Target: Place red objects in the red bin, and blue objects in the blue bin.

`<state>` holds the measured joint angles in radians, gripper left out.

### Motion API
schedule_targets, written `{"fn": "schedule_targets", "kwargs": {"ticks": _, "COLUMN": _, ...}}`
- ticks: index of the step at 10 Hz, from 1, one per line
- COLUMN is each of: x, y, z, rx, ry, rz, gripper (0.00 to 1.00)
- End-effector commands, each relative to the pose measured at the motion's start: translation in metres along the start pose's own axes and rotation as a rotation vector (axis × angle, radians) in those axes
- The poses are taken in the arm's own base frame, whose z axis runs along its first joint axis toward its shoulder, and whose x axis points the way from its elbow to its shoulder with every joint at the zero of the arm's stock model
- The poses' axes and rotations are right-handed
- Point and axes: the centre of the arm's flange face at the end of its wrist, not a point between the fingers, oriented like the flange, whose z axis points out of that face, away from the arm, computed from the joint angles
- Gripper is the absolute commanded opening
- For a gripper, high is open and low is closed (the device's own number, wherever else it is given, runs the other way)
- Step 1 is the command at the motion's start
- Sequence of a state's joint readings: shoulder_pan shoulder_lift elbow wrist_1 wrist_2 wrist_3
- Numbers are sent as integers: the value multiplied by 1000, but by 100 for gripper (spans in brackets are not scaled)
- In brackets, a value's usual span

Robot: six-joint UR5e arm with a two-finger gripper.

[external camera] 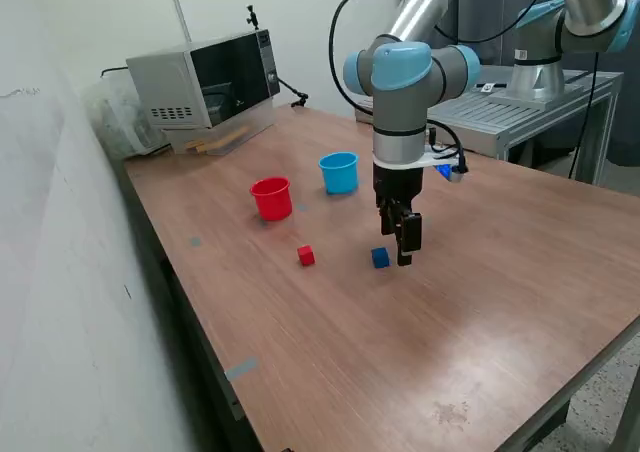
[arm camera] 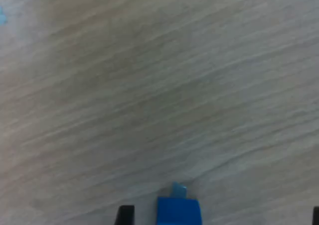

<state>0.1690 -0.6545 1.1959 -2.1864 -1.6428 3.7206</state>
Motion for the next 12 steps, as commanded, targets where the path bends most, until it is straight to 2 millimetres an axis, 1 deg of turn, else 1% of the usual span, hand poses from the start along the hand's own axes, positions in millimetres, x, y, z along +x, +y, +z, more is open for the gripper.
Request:
{"fn": "schedule_targets", "kwargs": {"ticks": 1, "x": -3, "y": 8, "z": 15, "rx": 0, "ry": -3, "rz": 13, "gripper": 100}}
{"fn": "schedule_targets", "kwargs": {"ticks": 6, "x": -25, "y": 26, "z": 22, "rx": -2, "ry": -7, "rz": 47, "gripper": 100}}
{"fn": "schedule_targets", "kwargs": {"ticks": 7, "x": -26, "y": 28, "z": 21, "rx": -2, "ry": -5, "rz": 50, "gripper": 100}}
{"fn": "schedule_targets", "kwargs": {"ticks": 8, "x": -27, "y": 28, "z": 21, "rx": -5, "ry": -3, "rz": 49, "gripper": 0}}
{"fn": "schedule_targets", "kwargs": {"ticks": 12, "x": -26, "y": 26, "z": 23, "rx": -1, "ry": -6, "rz": 47, "gripper": 0}}
